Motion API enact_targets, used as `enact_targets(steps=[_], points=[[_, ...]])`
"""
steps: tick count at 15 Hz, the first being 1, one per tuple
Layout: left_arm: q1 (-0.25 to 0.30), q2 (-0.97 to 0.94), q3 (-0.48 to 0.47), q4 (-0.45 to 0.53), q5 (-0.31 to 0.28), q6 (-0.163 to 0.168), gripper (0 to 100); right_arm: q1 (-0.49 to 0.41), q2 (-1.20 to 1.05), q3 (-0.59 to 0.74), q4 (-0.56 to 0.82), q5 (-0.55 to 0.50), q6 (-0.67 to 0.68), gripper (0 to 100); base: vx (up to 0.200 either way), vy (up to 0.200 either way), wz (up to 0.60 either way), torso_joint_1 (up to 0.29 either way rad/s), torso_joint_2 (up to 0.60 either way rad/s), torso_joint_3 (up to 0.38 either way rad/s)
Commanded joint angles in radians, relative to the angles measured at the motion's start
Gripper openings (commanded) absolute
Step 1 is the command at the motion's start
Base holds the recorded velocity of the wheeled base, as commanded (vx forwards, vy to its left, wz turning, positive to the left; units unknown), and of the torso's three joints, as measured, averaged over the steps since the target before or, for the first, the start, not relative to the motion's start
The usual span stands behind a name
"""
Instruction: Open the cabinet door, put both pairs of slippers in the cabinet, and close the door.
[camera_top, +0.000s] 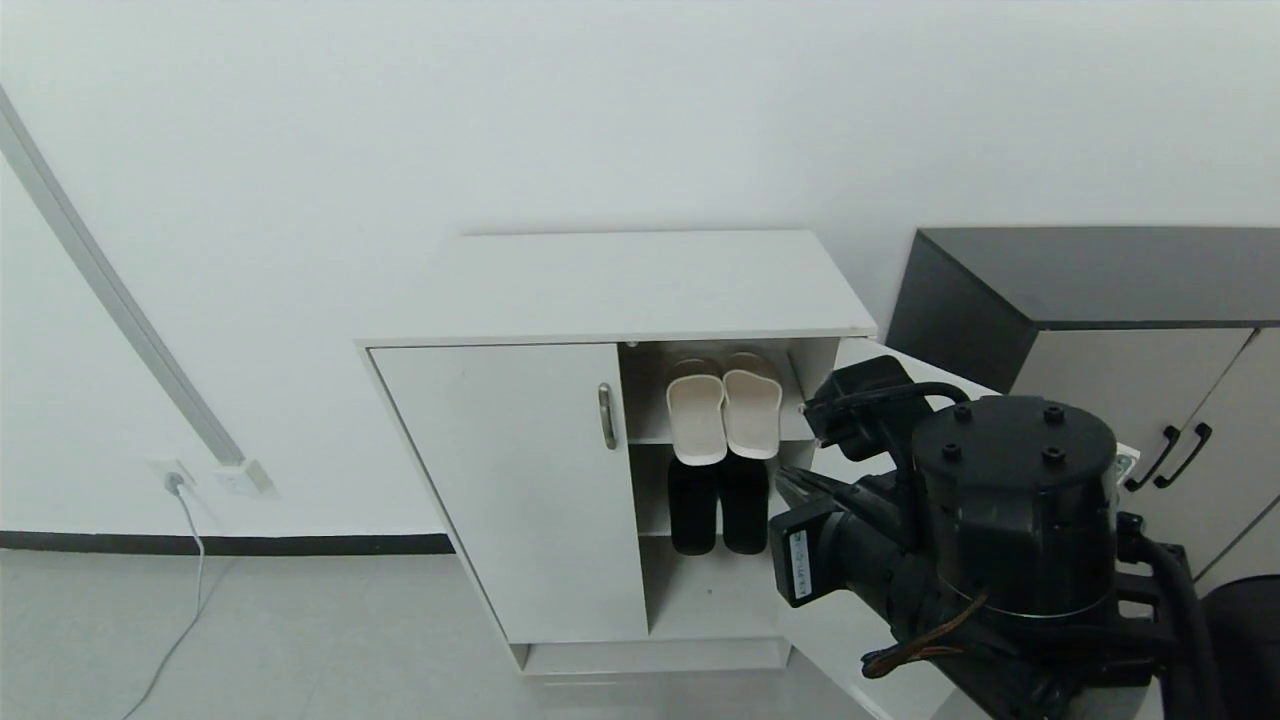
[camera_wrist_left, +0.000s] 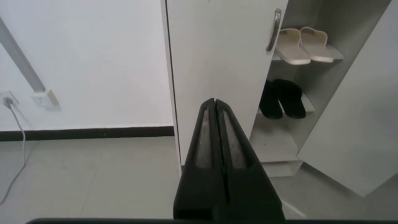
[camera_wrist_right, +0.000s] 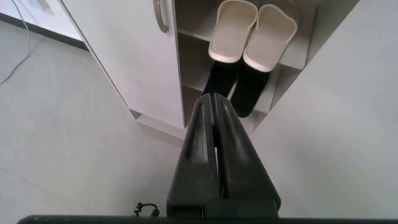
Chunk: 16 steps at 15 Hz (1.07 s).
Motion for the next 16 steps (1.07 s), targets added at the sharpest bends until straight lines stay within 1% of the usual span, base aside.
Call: enact_targets(steps=[1,3,11,16], points=[[0.0,0.001,0.0,0.0,0.0,0.0,0,0.001,-0.002,0.001,0.0,0.0,0.001,0,0.0,0.0,0.0,0.0,0.0,0.0],[0.0,0.001,0.0,0.0,0.0,0.0,0,0.001,-0.002,0.0,0.0,0.001,0.001,0,0.0,0.0,0.0,0.0,0.0,0.0],[0.0,0.001,0.0,0.0,0.0,0.0,0,-0.001,-0.004,0.003,0.0,0.0,-0.002,0,0.0,0.0,-0.6,0.004,0.0,0.002],[0.0,0.001,0.0,0.0,0.0,0.0,0,-0.025,-0.024,0.003,-0.01,-0.005,-0.035,0,0.0,0.0,0.0,0.0,0.0,0.0]])
